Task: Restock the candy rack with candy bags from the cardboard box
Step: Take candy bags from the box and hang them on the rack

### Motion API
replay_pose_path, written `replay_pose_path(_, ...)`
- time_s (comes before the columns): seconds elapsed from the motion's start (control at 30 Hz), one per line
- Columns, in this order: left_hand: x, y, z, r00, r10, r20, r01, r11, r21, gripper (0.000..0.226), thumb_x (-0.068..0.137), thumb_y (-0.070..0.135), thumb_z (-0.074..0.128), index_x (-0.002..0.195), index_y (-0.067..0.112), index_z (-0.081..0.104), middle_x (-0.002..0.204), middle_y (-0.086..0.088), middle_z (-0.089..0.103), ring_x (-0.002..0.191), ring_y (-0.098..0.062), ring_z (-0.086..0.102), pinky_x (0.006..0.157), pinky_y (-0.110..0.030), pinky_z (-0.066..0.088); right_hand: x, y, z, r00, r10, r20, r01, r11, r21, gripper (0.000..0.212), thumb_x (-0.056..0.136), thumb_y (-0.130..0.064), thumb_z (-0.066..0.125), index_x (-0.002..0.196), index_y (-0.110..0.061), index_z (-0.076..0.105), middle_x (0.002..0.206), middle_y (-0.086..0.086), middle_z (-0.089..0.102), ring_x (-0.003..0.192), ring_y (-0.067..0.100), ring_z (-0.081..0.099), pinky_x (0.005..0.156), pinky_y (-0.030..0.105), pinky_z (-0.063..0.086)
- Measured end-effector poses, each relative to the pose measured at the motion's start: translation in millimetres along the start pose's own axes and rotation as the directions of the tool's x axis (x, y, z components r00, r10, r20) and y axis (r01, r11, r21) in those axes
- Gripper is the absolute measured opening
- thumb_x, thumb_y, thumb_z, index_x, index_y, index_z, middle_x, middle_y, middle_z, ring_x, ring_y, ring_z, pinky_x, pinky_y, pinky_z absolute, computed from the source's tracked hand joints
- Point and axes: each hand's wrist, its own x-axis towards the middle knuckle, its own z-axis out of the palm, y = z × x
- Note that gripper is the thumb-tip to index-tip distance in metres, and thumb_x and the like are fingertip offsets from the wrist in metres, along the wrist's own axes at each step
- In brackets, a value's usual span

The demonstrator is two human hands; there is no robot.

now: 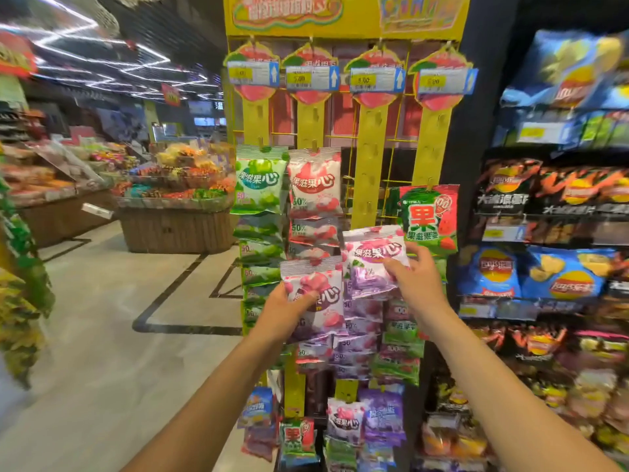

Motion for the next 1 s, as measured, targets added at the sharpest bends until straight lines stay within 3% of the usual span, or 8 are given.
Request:
replay_pose_path(0.1,10,7,-3,0.998,0.013,0.068,-0.012,1.000,-0.007,0.123,0.056,0.078,0.082,0.157,0.028,0.034,0.156,-0.004,0.049,0.131,-0.029,0.060,0.108,-0.057,0.050,18,-15,5,0.998,-0.025,-0.064,0.023,1.000,-0.021,0.046,0.097,-0.028,0.068,0.136,-0.025,0.045,0.131,0.003,0.058,0.117,0.021,0.058,0.086,0.032,0.044)
replay_pose_path(0.23,22,7,-6,0.992,-0.001,0.124,-0.002,1.000,0.023,0.080,0.097,0.040,0.071,0.160,0.012,0.030,0.160,0.000,0.039,0.136,-0.022,0.048,0.104,-0.038,0.040,38,-35,14,0.986,-0.085,-0.142,0.077,0.995,-0.064,0.048,0.097,-0.028,0.067,0.139,-0.021,0.046,0.130,0.002,0.057,0.112,0.020,0.058,0.085,0.032,0.043)
replay_pose_path(0.3,22,9,-7,0.987,-0.005,0.161,0.001,1.000,0.027,0.073,0.099,0.036,0.069,0.158,0.012,0.033,0.153,0.003,0.043,0.132,-0.019,0.047,0.103,-0.038,0.039,46,-39,17,0.982,-0.087,-0.168,0.075,0.994,-0.076,0.051,0.096,-0.029,0.067,0.142,-0.020,0.045,0.134,-0.001,0.053,0.117,0.020,0.055,0.092,0.035,0.044)
replay_pose_path(0.4,28,8,-6,0.986,-0.009,0.169,0.008,1.000,0.007,0.065,0.098,0.038,0.070,0.153,0.019,0.039,0.161,0.002,0.038,0.142,-0.024,0.045,0.113,-0.044,0.038,50,-38,23,0.983,-0.057,-0.172,0.042,0.995,-0.088,0.053,0.094,-0.032,0.068,0.140,-0.021,0.045,0.137,0.001,0.053,0.119,0.022,0.057,0.099,0.044,0.051)
replay_pose_path(0.53,31,5,-6,0.986,-0.015,0.164,0.013,1.000,0.014,0.079,0.099,0.038,0.069,0.161,0.012,0.028,0.168,-0.002,0.029,0.149,-0.026,0.037,0.117,-0.047,0.035,46,-21,28,0.984,-0.036,-0.174,0.014,0.992,-0.126,0.049,0.099,-0.026,0.064,0.142,-0.016,0.043,0.130,-0.003,0.047,0.111,0.017,0.050,0.090,0.035,0.043)
replay_pose_path(0.73,32,0,-5,0.992,-0.013,0.122,0.012,1.000,0.012,0.082,0.097,0.040,0.071,0.161,0.013,0.029,0.168,-0.003,0.030,0.148,-0.026,0.039,0.118,-0.048,0.036,40,-2,36,0.984,0.008,-0.177,-0.023,0.996,-0.084,0.051,0.098,-0.029,0.067,0.142,-0.019,0.044,0.143,0.003,0.051,0.126,0.023,0.053,0.104,0.044,0.049)
replay_pose_path(0.9,31,-2,-6,0.995,-0.032,0.094,0.030,0.999,0.022,0.083,0.098,0.040,0.070,0.163,0.012,0.026,0.170,-0.004,0.025,0.152,-0.027,0.033,0.118,-0.047,0.033,46,-12,35,0.979,-0.046,-0.198,0.046,0.999,-0.002,0.042,0.098,-0.027,0.067,0.135,-0.021,0.048,0.119,-0.006,0.059,0.103,0.010,0.060,0.082,0.028,0.048)
replay_pose_path(1.0,30,0,-7,0.995,-0.035,0.091,0.036,0.999,-0.006,0.089,0.096,0.041,0.071,0.164,0.011,0.022,0.172,-0.004,0.022,0.154,-0.027,0.030,0.119,-0.049,0.032,57,-26,33,0.971,-0.079,-0.224,0.085,0.996,0.016,0.040,0.098,-0.028,0.067,0.133,-0.021,0.050,0.117,-0.009,0.058,0.100,0.005,0.058,0.077,0.024,0.047)
